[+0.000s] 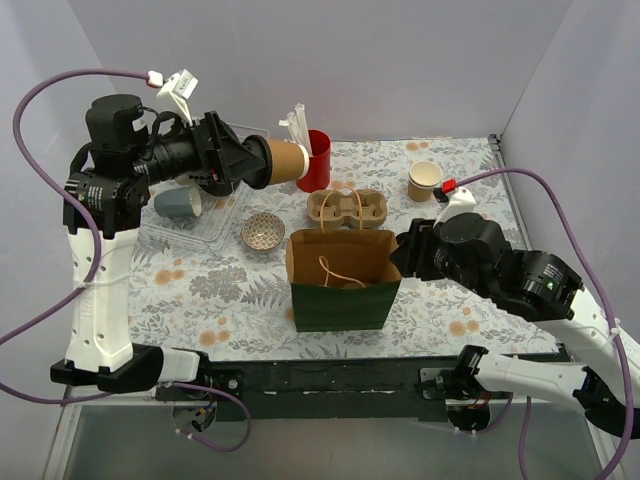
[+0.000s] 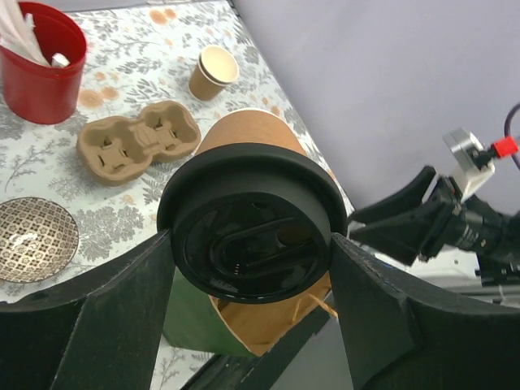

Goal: Pack the takeout coffee

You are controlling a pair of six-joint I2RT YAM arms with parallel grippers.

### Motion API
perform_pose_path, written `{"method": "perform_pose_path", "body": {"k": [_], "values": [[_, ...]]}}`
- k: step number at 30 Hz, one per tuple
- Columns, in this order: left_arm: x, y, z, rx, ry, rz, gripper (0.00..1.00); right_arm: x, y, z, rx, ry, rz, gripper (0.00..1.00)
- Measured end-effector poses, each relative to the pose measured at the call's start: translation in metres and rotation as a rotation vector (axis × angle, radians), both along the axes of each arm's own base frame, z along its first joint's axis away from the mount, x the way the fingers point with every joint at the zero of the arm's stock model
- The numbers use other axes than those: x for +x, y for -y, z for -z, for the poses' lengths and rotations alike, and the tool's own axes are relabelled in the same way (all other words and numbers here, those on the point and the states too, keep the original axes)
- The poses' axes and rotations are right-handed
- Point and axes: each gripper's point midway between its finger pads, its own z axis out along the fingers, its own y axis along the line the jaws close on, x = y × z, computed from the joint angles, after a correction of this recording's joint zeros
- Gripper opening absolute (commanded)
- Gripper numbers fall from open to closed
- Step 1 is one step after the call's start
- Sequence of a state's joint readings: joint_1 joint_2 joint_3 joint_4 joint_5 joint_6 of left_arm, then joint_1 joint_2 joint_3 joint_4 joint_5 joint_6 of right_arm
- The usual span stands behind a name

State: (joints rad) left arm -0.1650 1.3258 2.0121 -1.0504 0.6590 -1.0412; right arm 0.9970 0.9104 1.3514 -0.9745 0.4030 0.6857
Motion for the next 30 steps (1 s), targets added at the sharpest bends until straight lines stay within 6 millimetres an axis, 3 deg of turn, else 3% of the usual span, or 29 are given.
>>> {"method": "perform_pose_path", "body": {"k": [8,14,21,25,30], "values": [[-0.019,0.018,0.005,0.039,0.025,0.15,0.0,0.006,0.005,0.017,-0.091,-0.017,0.026,0.56],[-0.027,0.025,0.024,0.058,0.022,0.208,0.0,0.01,0.0,0.032,-0.142,-0.042,0.022,0.5],[-0.028,0.027,0.034,0.072,0.058,0.245,0.0,0.014,-0.006,0.047,-0.159,-0.034,0.007,0.28],[-0.038,0.028,0.052,0.085,0.058,0.296,0.0,0.017,-0.01,0.059,-0.178,-0.025,-0.008,0.02],[-0.045,0.047,0.048,0.074,0.1,0.395,0.0,0.026,-0.013,0.052,-0.17,0.024,-0.003,0.01]]}}
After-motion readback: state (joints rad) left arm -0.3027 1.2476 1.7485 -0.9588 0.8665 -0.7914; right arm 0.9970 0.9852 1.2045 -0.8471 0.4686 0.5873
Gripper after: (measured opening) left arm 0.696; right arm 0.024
